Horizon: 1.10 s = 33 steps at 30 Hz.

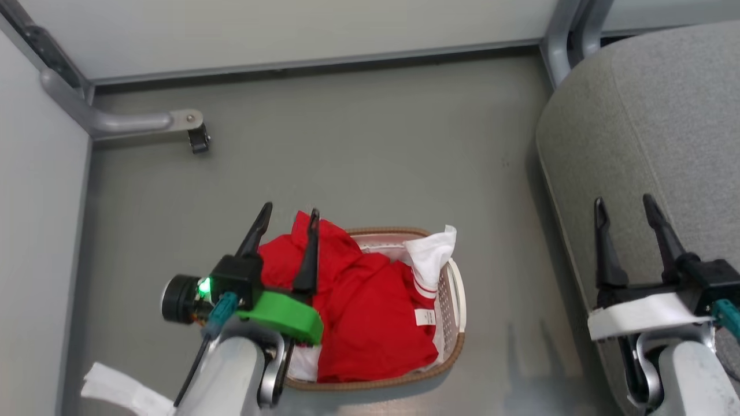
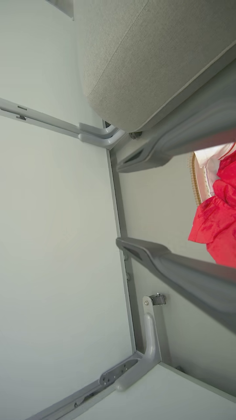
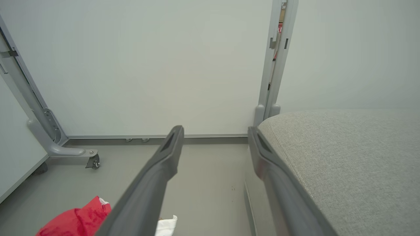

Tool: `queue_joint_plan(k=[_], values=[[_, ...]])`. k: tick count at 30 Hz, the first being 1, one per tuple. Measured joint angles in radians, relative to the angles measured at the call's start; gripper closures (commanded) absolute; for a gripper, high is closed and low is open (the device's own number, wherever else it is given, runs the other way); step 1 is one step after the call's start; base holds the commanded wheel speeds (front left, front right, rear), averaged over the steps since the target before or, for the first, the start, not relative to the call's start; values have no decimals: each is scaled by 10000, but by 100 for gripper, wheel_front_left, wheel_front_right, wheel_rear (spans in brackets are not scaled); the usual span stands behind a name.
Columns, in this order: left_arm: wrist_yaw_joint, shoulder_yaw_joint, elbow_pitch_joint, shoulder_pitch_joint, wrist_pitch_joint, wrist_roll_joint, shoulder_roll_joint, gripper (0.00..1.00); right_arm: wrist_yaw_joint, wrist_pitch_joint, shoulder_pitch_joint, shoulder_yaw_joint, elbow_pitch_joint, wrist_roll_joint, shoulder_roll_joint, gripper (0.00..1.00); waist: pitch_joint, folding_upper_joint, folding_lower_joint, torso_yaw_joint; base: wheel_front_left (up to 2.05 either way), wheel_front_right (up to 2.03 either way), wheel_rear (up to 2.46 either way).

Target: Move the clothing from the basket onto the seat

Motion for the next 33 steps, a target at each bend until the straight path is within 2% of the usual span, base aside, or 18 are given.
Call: queue_joint_plan(k=[4,12,15,19,26,33], values=[[-61,-533,980,-1550,0,-10,-4,0,0,-2,-907,-35,-420,163,-2,0,1041,0,0,-224,0,0,0],[-236,-1833,3099,-3364,0,-449,-13,0,0,-2,-1870,69,-840,558,-12,0,2778,0,1,-780,0,0,0],[-282,-2786,3971,-4115,0,-869,-17,0,0,-2,-2070,207,-1034,803,-13,0,3587,0,1,-1146,0,0,0],[-255,-3568,4769,-4710,138,-1179,-19,0,0,-2,-2314,391,-1267,1003,-15,0,4326,0,1,-1543,0,0,0],[-219,-4232,5902,-5466,541,-1620,-21,0,0,-2,-2857,619,-1695,1360,-19,0,5472,0,1,-2220,0,0,0],[-169,-4491,6721,-6039,750,-2036,-13,0,0,-2,-3097,802,-2002,1643,-15,0,6397,0,0,-2846,0,0,0]])
